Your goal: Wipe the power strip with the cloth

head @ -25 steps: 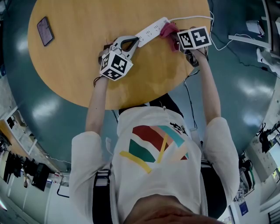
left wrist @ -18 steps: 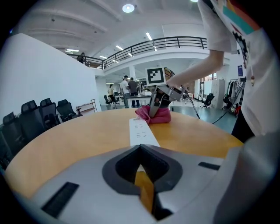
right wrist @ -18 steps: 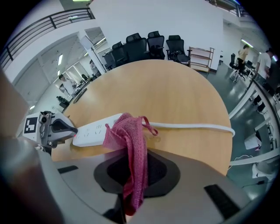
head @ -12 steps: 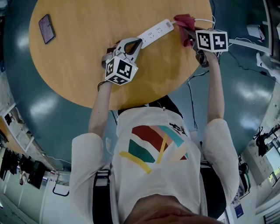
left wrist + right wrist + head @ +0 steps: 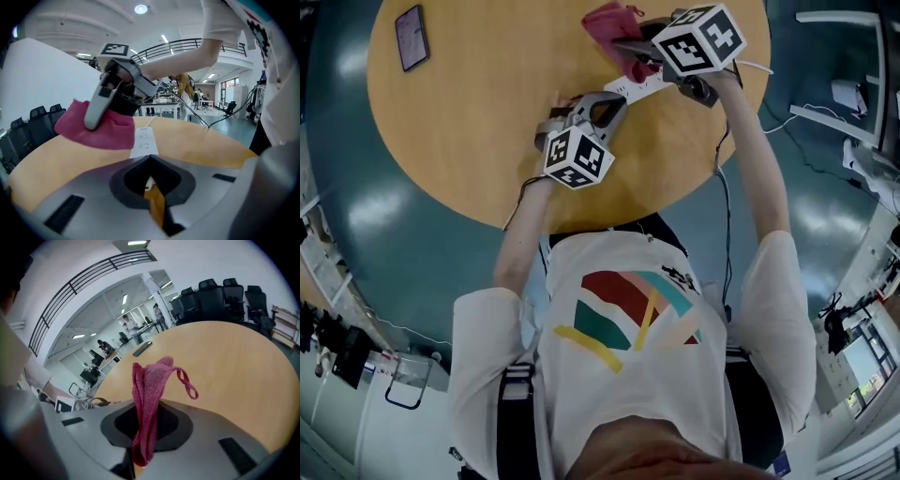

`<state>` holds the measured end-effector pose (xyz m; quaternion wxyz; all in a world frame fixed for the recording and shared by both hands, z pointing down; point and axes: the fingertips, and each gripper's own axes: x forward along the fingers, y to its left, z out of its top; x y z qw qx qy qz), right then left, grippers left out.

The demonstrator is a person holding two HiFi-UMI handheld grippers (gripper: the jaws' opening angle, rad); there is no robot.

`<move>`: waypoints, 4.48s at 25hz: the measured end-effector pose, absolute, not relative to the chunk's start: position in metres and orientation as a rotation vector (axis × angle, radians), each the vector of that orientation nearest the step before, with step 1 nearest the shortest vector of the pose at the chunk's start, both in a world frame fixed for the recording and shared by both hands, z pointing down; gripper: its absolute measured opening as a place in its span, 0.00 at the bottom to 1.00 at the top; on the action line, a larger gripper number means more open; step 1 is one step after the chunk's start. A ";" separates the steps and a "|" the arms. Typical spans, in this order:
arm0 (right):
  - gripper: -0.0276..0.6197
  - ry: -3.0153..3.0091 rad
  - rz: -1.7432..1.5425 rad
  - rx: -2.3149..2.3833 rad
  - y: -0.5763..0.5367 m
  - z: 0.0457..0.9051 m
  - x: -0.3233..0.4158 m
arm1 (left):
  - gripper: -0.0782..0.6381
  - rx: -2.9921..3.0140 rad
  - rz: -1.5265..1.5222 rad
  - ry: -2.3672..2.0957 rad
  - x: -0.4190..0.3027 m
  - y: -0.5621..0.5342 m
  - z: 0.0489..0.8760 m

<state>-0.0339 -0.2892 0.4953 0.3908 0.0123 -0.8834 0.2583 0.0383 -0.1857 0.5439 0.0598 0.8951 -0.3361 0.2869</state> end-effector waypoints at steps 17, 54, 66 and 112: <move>0.10 -1.590 -0.215 -0.928 -0.222 0.541 -0.043 | 0.17 2.761 0.803 -0.933 0.022 -0.180 0.542; 0.10 -1.440 -0.039 -0.677 -0.276 0.569 0.130 | 0.17 2.691 0.825 -1.003 0.019 -0.184 0.542; 0.10 -1.865 0.105 -0.225 -0.295 0.515 0.121 | 0.17 2.591 0.698 -1.123 0.010 -0.198 0.520; 0.10 -2.843 0.407 1.100 -0.151 0.304 0.111 | 0.17 2.481 -0.169 -1.879 -0.034 -0.148 0.269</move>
